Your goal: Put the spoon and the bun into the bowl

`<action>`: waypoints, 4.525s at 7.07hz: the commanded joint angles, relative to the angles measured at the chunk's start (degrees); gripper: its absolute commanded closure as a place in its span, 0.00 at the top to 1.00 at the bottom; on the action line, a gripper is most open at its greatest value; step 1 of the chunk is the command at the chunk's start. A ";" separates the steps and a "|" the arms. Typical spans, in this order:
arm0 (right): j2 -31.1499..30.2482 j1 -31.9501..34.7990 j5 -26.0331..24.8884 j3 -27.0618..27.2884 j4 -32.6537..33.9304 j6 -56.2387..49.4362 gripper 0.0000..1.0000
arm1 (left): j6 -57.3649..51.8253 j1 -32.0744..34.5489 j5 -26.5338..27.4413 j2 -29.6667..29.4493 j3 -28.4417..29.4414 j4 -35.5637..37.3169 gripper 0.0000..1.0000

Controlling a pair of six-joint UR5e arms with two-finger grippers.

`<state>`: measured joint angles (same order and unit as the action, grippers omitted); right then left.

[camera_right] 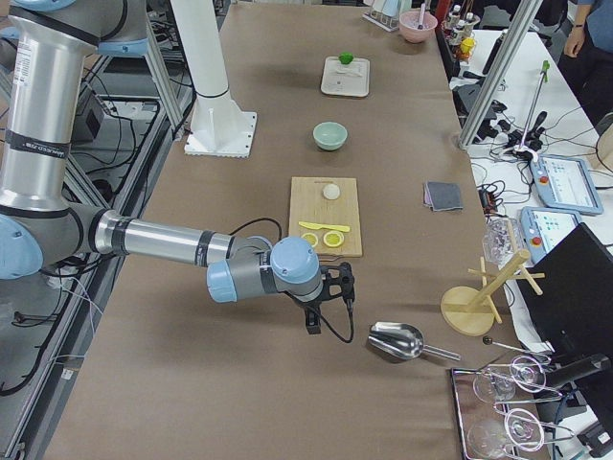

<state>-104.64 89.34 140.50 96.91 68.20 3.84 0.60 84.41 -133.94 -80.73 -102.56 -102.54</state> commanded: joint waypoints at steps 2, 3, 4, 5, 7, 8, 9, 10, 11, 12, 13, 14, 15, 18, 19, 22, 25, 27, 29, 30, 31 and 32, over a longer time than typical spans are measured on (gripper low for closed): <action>0.31 0.05 -0.14 -0.84 -0.26 0.20 1.00 | -0.15 0.23 0.00 -0.12 1.21 -0.81 0.98; 0.31 0.14 0.03 -0.93 -0.35 -0.15 1.00 | 0.02 0.23 0.00 0.57 -0.60 -5.08 0.98; 0.05 0.05 0.21 -1.20 -1.66 -0.06 1.00 | 0.11 0.23 0.17 4.93 -0.62 -14.52 0.98; 0.22 0.05 0.47 -3.29 -4.54 0.20 1.00 | 0.98 0.14 0.17 5.41 1.99 -20.27 0.98; -0.12 0.05 1.17 -4.19 -9.48 0.46 1.00 | 12.90 0.06 -2.79 4.97 1.75 -20.68 0.98; -0.13 0.05 1.52 -4.10 -9.75 0.29 1.00 | 15.11 0.05 -5.16 4.97 1.93 -20.42 0.98; 0.39 0.05 1.61 -4.01 -9.76 0.20 1.00 | 18.62 0.05 -6.06 5.15 1.58 -20.68 0.98; 0.31 0.05 1.70 -3.84 -9.84 0.20 1.00 | 19.00 0.05 -6.94 5.32 1.31 -20.77 0.97; 0.05 0.05 2.23 -4.36 -9.76 0.29 1.00 | 18.92 -0.12 -6.95 4.98 1.23 -21.38 0.97; 0.14 0.05 2.93 -5.93 -9.84 0.38 1.00 | 18.91 -0.12 -7.03 4.97 0.96 -21.47 0.97; 0.05 0.05 4.50 -5.16 -10.19 0.46 1.00 | 19.44 -0.21 -6.34 4.97 0.96 -21.91 0.97; 0.48 0.05 5.47 -6.55 -10.28 0.38 1.00 | 20.05 0.23 -5.72 5.76 -1.04 -22.52 0.98; 0.40 0.05 5.13 -6.47 -12.63 0.38 1.00 | 20.93 0.14 -4.93 5.76 -0.19 -22.27 0.98; 0.75 -0.04 4.69 -6.21 -14.85 4.15 1.00 | 21.99 -0.56 -4.66 5.15 0.09 -22.35 0.98; 0.93 -0.13 4.69 -5.95 -14.85 4.24 0.99 | 22.08 -1.95 -4.66 4.28 -0.09 -22.35 0.98; 2.59 -5.37 4.00 -0.53 -14.77 14.02 0.98 | 33.72 -12.73 0.57 -4.40 -0.09 -22.18 0.97; 6.10 -16.43 -1.02 5.64 -14.85 28.29 0.95 | 43.00 -26.55 10.44 -18.09 2.61 -13.60 0.97; 7.68 -27.30 -9.12 11.96 -14.77 40.05 0.95 | 41.68 -30.51 14.64 -22.53 9.46 -13.38 0.91; 12.16 -36.40 -16.65 11.81 -14.16 45.36 0.89 | 33.98 -31.93 15.29 -23.15 13.34 -13.74 0.88; 12.79 -37.29 -16.75 11.90 -14.15 45.55 0.89 | 34.03 -32.89 15.38 -23.07 13.79 -13.74 0.84; 13.14 -37.83 -16.67 11.90 -14.15 45.55 0.86 | 33.51 -33.77 16.07 -22.98 14.84 -13.83 0.74; 14.27 -38.53 -16.49 11.72 -14.15 45.55 0.84 | 33.50 -33.87 16.08 -22.72 15.80 -15.22 0.66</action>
<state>-91.51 51.79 124.00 108.75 54.03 49.25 34.42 51.02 -118.11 -103.66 -87.94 -116.68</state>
